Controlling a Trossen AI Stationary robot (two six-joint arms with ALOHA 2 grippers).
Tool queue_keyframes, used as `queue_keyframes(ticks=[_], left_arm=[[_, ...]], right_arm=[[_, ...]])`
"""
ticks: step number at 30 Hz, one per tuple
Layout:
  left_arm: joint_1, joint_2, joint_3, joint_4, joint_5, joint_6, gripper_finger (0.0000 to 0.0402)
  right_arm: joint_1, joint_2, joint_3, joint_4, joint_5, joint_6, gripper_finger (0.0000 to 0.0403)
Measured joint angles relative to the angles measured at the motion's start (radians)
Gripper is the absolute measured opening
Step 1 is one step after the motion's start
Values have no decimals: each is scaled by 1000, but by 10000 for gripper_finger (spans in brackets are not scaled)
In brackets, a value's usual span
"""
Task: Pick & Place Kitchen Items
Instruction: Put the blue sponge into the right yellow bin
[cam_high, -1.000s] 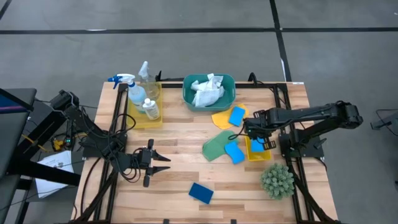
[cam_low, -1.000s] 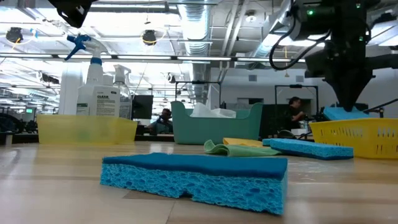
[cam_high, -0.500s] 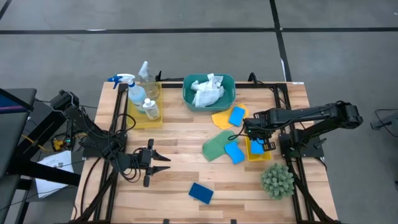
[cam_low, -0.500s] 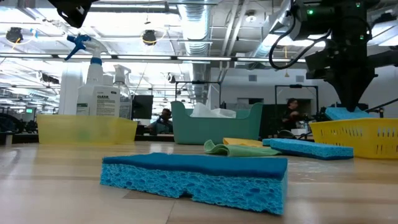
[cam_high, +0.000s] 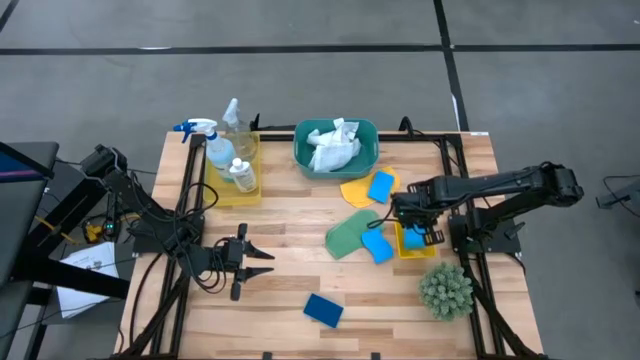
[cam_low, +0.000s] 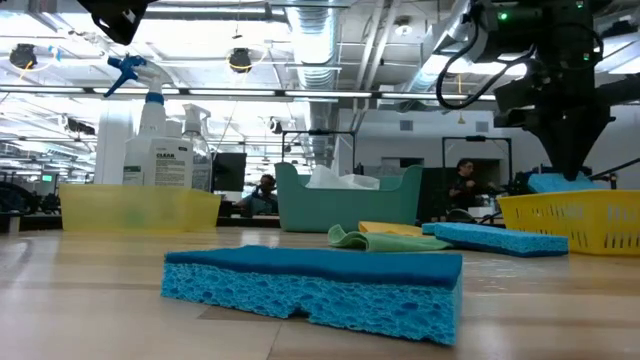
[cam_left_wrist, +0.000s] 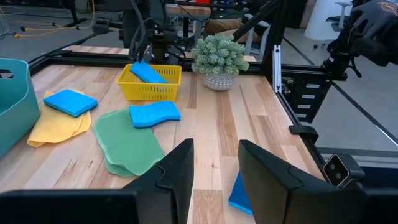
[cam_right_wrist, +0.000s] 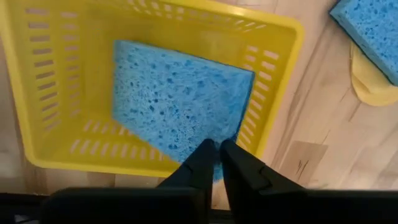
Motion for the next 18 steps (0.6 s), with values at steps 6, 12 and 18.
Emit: queue_keyframes(ticks=[6,12,18], left_arm=[[0,0,0,0,0,0,122],[0,0,0,0,0,0,122],[0,0,0,0,-1,0,122]], right_arm=[[17,0,0,0,29,37,80],[17,0,13,0,56,79,115],[17,0,118,11,85,145,132]])
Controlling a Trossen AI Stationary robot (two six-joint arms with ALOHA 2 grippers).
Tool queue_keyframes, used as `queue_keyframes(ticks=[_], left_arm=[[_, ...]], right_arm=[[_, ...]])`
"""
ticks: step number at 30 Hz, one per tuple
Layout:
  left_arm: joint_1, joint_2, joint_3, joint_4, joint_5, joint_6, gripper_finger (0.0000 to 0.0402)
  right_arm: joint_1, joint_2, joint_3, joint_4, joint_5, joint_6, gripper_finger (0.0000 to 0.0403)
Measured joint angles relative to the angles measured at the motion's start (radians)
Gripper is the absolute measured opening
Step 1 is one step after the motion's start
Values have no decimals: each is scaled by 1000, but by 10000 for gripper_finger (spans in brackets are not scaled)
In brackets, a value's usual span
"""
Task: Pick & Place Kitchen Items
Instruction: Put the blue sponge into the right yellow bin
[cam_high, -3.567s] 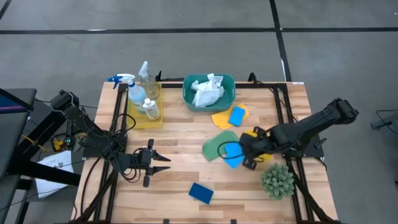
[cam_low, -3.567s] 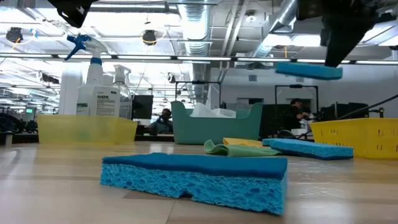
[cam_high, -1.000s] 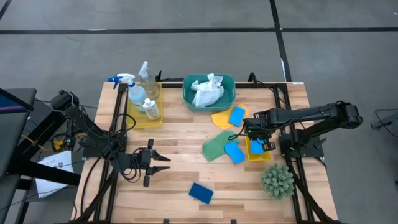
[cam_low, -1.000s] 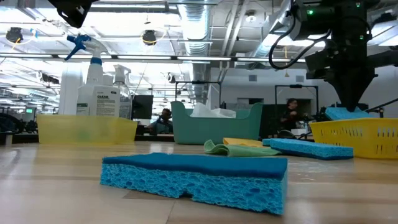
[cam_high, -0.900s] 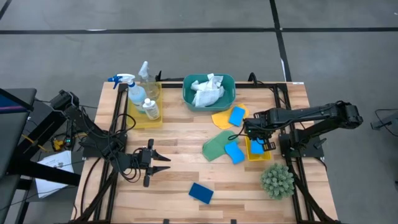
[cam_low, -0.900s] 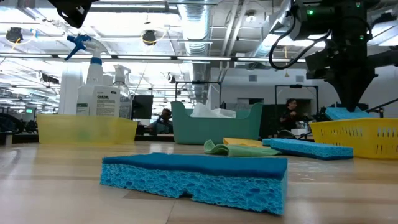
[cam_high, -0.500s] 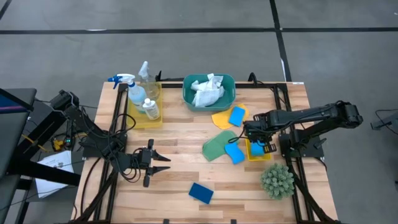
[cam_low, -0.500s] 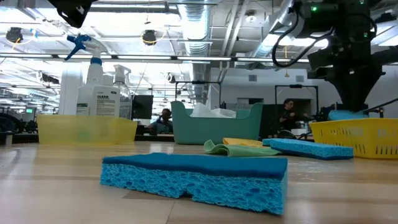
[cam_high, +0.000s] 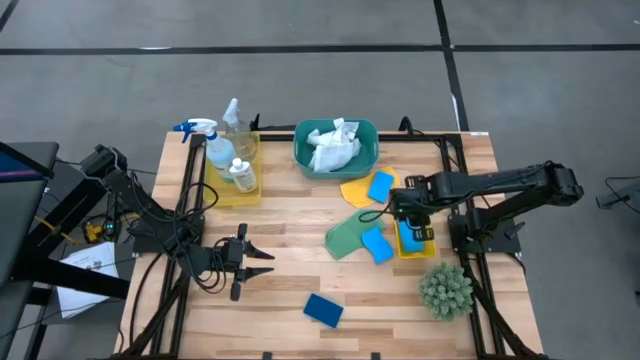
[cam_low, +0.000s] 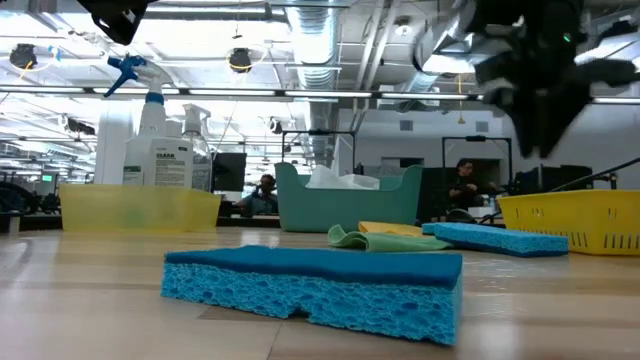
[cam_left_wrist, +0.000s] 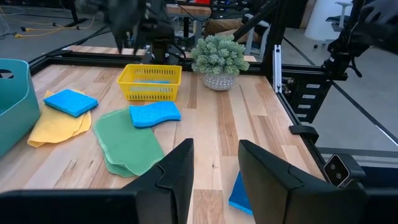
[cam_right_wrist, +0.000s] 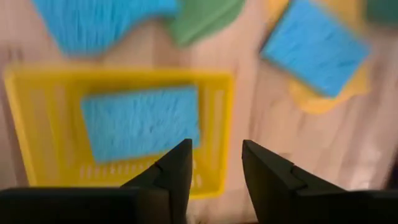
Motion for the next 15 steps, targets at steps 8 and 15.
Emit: queue_keyframes(ticks=[8,15], left_arm=[[0,0,0,0,0,0,122],[0,0,0,1,24,-3,122]], right_arm=[[5,0,120,155,-11,370,139],[75,6,122,284,-93,580,130]])
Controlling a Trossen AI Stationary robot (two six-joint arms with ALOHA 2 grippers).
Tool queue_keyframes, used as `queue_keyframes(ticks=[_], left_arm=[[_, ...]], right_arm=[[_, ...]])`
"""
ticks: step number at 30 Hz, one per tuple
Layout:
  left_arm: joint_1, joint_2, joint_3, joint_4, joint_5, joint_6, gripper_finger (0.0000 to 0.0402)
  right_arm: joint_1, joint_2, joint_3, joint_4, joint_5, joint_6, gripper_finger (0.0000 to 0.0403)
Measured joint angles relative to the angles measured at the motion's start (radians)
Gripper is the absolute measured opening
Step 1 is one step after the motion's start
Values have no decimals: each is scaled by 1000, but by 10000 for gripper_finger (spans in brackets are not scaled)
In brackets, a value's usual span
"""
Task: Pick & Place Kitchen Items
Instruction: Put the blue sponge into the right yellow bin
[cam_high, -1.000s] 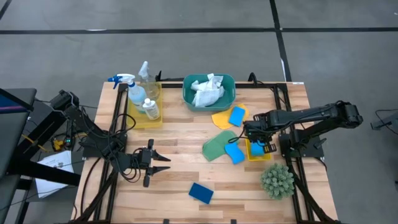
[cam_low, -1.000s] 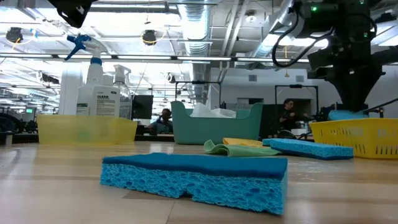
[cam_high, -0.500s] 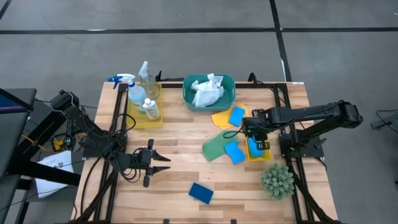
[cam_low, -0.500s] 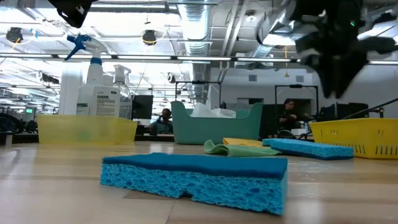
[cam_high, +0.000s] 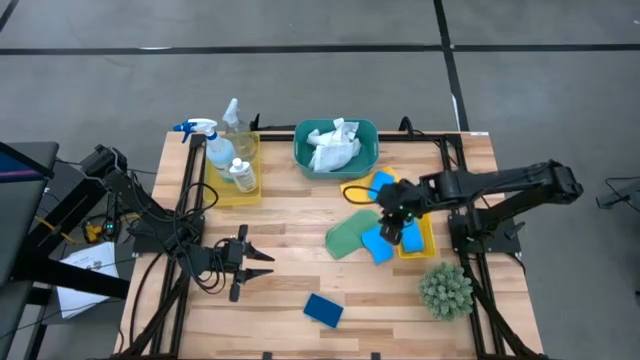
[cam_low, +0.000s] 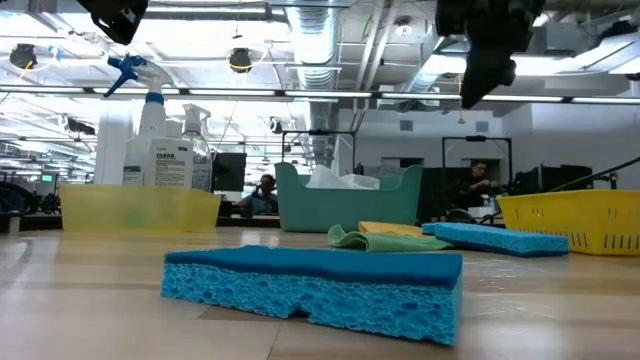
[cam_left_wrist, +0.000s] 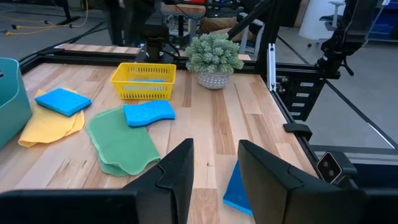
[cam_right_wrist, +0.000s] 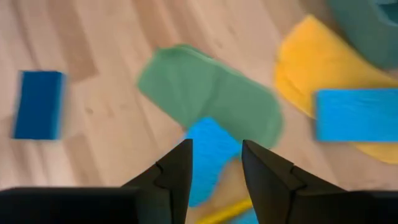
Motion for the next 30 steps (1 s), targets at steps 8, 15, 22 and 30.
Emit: queue_keyframes(ticks=[8,15,22,30], left_arm=[[0,0,0,3,3,-3,122],[0,0,0,8,3,-3,122],[0,0,0,12,3,-3,122],[0,0,0,12,3,-3,122]], right_arm=[[92,2,0,98,3,207,120],[135,13,0,130,12,366,118],[153,148,0,134,11,523,118],[156,418,124,-21,8,532,118]])
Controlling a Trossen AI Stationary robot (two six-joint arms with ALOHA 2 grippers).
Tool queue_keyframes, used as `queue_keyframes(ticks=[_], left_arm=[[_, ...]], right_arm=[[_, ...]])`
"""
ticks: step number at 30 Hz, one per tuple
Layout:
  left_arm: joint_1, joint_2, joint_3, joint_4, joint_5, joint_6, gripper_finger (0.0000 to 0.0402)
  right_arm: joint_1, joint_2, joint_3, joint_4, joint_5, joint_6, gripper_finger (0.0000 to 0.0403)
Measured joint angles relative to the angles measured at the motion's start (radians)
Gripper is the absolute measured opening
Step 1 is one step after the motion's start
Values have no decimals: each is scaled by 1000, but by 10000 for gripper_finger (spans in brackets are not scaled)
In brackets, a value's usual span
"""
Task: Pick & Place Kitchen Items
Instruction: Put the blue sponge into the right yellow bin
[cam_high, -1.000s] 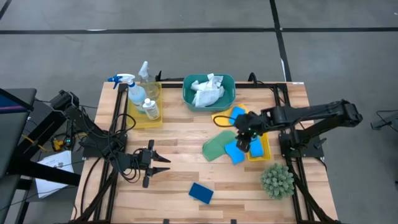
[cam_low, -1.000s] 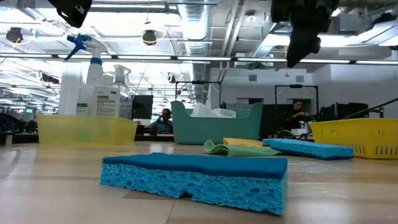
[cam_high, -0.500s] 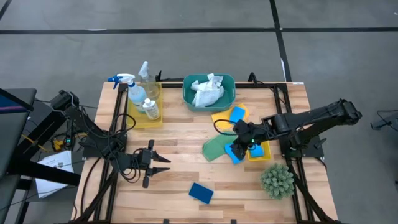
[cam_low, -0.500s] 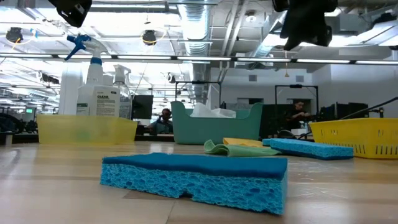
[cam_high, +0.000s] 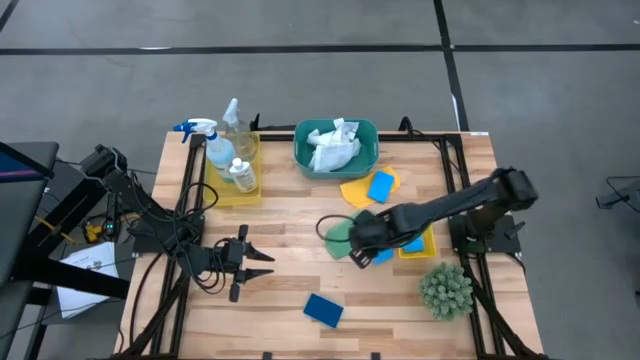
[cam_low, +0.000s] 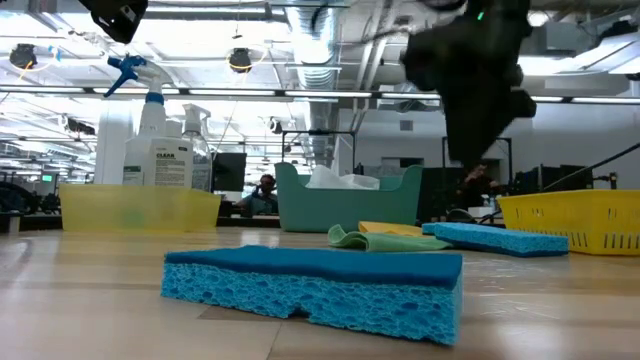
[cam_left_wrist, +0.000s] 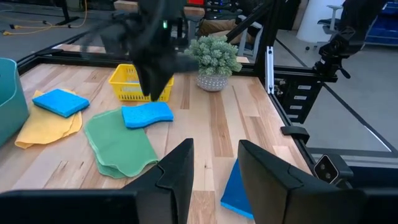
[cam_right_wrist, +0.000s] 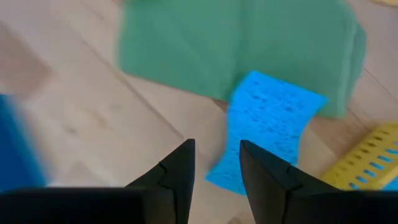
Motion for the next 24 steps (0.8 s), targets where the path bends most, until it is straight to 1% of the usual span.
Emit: queue_keyframes(ticks=[6,9,11,14,17,19,24], left_arm=[[0,0,0,0,0,0,122],[0,0,0,0,1,1,122],[0,0,0,0,1,1,122],[0,0,0,0,4,2,122],[0,0,0,0,27,2,122],[0,0,0,0,30,1,122],[0,0,0,1,30,0,122]], right_arm=[[18,207,174,-220,0,-8,118],[30,277,254,-310,2,-23,118],[38,312,289,-337,7,-24,118],[48,345,301,-347,10,-27,118],[51,363,302,-359,48,-10,118],[50,362,301,-376,83,6,118],[49,360,302,-364,102,15,118]])
